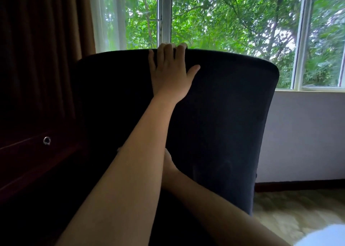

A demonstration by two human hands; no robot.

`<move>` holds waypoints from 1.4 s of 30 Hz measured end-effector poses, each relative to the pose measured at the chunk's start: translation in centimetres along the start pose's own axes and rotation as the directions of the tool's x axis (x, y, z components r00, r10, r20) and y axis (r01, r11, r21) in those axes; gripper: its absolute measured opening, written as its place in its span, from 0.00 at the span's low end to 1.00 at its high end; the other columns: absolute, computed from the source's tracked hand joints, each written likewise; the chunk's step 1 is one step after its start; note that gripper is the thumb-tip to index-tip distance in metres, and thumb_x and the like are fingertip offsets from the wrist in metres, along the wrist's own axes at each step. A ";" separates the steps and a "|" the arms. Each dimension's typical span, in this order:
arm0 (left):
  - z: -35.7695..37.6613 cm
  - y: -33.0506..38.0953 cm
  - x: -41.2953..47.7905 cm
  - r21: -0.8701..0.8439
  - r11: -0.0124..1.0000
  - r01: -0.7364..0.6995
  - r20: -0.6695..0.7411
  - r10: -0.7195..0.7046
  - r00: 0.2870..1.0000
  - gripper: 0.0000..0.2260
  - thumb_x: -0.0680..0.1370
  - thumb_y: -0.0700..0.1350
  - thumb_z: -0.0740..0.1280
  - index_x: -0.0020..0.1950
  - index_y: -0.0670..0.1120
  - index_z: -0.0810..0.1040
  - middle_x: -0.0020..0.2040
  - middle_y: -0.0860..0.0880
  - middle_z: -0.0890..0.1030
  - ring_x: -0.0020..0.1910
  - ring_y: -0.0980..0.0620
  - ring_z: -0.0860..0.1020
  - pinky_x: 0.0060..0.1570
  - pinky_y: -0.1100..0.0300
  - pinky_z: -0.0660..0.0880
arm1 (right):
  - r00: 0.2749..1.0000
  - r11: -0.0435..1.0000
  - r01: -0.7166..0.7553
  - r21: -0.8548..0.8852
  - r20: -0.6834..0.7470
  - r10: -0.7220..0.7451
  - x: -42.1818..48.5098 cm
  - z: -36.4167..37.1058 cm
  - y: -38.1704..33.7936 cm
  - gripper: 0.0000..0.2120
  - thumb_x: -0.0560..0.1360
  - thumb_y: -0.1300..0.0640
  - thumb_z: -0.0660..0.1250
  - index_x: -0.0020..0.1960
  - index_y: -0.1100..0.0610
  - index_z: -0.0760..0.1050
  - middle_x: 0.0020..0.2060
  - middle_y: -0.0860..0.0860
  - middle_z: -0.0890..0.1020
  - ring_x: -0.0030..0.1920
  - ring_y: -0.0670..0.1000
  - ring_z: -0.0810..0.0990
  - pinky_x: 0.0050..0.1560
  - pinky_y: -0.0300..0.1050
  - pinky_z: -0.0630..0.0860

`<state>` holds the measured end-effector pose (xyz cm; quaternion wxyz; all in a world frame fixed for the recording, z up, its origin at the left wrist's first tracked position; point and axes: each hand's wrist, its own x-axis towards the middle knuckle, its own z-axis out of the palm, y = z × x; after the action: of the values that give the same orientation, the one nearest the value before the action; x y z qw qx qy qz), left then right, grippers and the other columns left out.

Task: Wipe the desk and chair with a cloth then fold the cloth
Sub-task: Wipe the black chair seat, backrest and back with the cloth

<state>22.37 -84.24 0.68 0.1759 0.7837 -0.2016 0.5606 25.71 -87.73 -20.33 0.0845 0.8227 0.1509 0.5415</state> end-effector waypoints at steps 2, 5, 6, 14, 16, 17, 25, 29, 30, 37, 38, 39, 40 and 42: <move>-0.3 -0.6 -0.1 0.010 1.000 -0.022 0.017 0.022 1.000 0.25 0.79 0.59 0.57 0.73 0.50 0.61 0.70 0.47 0.64 0.73 0.47 0.57 0.72 0.46 0.45 | 0.994 0.992 0.112 0.063 -0.017 -0.111 1.5 -0.7 2.0 0.19 0.83 0.61 0.43 0.52 0.51 0.72 0.41 0.42 0.82 0.55 0.45 0.76 0.63 0.41 0.66; -0.5 -1.1 0.0 0.014 1.000 -0.018 0.022 0.018 1.000 0.25 0.79 0.59 0.58 0.73 0.50 0.61 0.71 0.47 0.64 0.73 0.47 0.56 0.72 0.46 0.45 | 0.995 0.998 0.028 0.047 -0.093 -0.024 0.9 -1.9 7.4 0.16 0.77 0.56 0.62 0.64 0.53 0.68 0.58 0.59 0.79 0.60 0.61 0.76 0.66 0.57 0.68; -0.5 -1.2 0.0 0.010 1.000 -0.011 0.022 0.011 1.000 0.25 0.79 0.59 0.58 0.73 0.50 0.61 0.71 0.47 0.64 0.73 0.46 0.56 0.72 0.46 0.45 | 0.993 0.999 -0.039 0.031 -0.113 0.042 0.0 -2.6 9.6 0.20 0.75 0.56 0.64 0.65 0.53 0.68 0.59 0.61 0.78 0.60 0.63 0.75 0.65 0.58 0.68; -0.1 -0.1 -0.5 0.021 1.000 -0.002 0.058 0.001 0.998 0.29 0.79 0.59 0.59 0.76 0.48 0.55 0.75 0.45 0.57 0.76 0.44 0.50 0.72 0.43 0.43 | 0.879 0.894 -0.443 -0.071 -0.232 0.417 -7.2 -6.4 20.3 0.21 0.77 0.52 0.60 0.68 0.57 0.66 0.61 0.66 0.70 0.58 0.67 0.69 0.51 0.62 0.74; -0.1 -0.2 -0.9 0.048 0.998 -0.028 0.076 0.024 0.997 0.31 0.78 0.59 0.59 0.77 0.48 0.52 0.76 0.44 0.54 0.76 0.44 0.47 0.72 0.43 0.42 | 0.786 0.800 -0.592 0.100 -0.148 0.600 -7.8 -6.4 20.4 0.22 0.78 0.55 0.61 0.70 0.58 0.63 0.65 0.65 0.67 0.59 0.69 0.68 0.50 0.65 0.74; -0.2 -0.2 -1.0 0.055 0.997 -0.045 0.087 0.040 0.995 0.32 0.78 0.59 0.59 0.77 0.49 0.50 0.77 0.44 0.52 0.77 0.45 0.46 0.72 0.43 0.42 | 0.736 0.743 -0.646 0.175 -0.113 0.667 -8.0 -6.4 20.3 0.22 0.79 0.55 0.61 0.71 0.57 0.61 0.67 0.64 0.66 0.62 0.69 0.68 0.51 0.66 0.73; 1.3 -5.6 -11.3 -0.297 0.863 0.410 -0.024 -0.436 0.900 0.37 0.77 0.55 0.65 0.78 0.47 0.46 0.78 0.40 0.48 0.76 0.43 0.50 0.72 0.42 0.48 | 0.502 0.460 -0.805 0.373 0.018 0.865 -7.2 -6.0 19.5 0.26 0.81 0.50 0.56 0.76 0.53 0.54 0.71 0.62 0.60 0.68 0.66 0.63 0.63 0.62 0.66; 4.1 -12.0 -21.0 -0.365 0.484 0.795 0.282 -0.756 0.590 0.45 0.73 0.63 0.65 0.78 0.43 0.44 0.77 0.40 0.49 0.76 0.41 0.51 0.74 0.44 0.52 | 0.446 0.395 -0.833 0.388 0.049 0.894 -7.0 -5.8 19.8 0.25 0.82 0.50 0.54 0.76 0.54 0.54 0.72 0.62 0.59 0.68 0.66 0.63 0.66 0.60 0.61; 4.4 -12.9 -22.4 -0.387 0.393 0.834 0.377 -0.758 0.532 0.46 0.72 0.63 0.67 0.78 0.44 0.44 0.77 0.41 0.50 0.76 0.41 0.52 0.73 0.44 0.53 | 0.419 0.368 -0.846 0.387 0.053 0.907 -6.9 -5.7 19.7 0.24 0.82 0.50 0.54 0.75 0.54 0.55 0.72 0.61 0.59 0.68 0.65 0.63 0.66 0.58 0.60; 2.7 -17.4 -22.0 -0.615 0.036 0.787 0.652 -0.538 0.534 0.19 0.76 0.44 0.68 0.66 0.45 0.72 0.57 0.47 0.78 0.56 0.46 0.78 0.56 0.53 0.73 | 0.469 0.437 -0.831 0.344 0.010 0.883 -6.3 -5.0 14.3 0.24 0.81 0.52 0.56 0.75 0.55 0.58 0.74 0.60 0.57 0.73 0.63 0.55 0.71 0.58 0.56; 2.2 -18.0 -21.2 -0.610 0.007 0.792 0.684 -0.500 0.532 0.17 0.76 0.44 0.68 0.65 0.46 0.73 0.55 0.47 0.79 0.56 0.45 0.78 0.56 0.53 0.73 | 0.504 0.475 -0.816 0.331 0.002 0.864 -6.2 -5.0 13.5 0.23 0.81 0.53 0.56 0.75 0.55 0.58 0.74 0.59 0.57 0.73 0.62 0.54 0.72 0.58 0.54; 1.7 -18.2 -20.6 -0.595 0.007 0.804 0.705 -0.476 0.526 0.16 0.76 0.46 0.68 0.64 0.46 0.75 0.55 0.47 0.79 0.56 0.44 0.78 0.56 0.51 0.73 | 0.526 0.497 -0.804 0.326 0.001 0.850 -6.0 -5.0 12.8 0.23 0.81 0.54 0.57 0.75 0.55 0.59 0.74 0.59 0.57 0.73 0.62 0.53 0.71 0.57 0.54; 1.5 -18.1 -20.3 -0.578 0.025 0.816 0.710 -0.477 0.518 0.15 0.76 0.47 0.68 0.61 0.47 0.76 0.55 0.46 0.79 0.55 0.44 0.78 0.56 0.51 0.73 | 0.533 0.500 -0.802 0.328 0.013 0.846 -5.8 -5.0 12.1 0.23 0.81 0.55 0.57 0.75 0.55 0.59 0.75 0.58 0.57 0.73 0.62 0.53 0.70 0.57 0.54; 1.3 -17.0 -20.2 -0.547 0.113 0.829 0.669 -0.536 0.515 0.12 0.76 0.49 0.69 0.56 0.47 0.76 0.52 0.47 0.80 0.50 0.47 0.79 0.51 0.54 0.75 | 0.537 0.494 -0.801 0.337 0.043 0.842 -5.1 -5.0 10.5 0.23 0.80 0.57 0.58 0.74 0.53 0.61 0.75 0.57 0.57 0.72 0.63 0.54 0.67 0.58 0.60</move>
<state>26.31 -67.90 -19.79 0.7308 0.6696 -0.0735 0.1103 20.88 -99.50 -19.58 -0.3268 0.7602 -0.1700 0.5352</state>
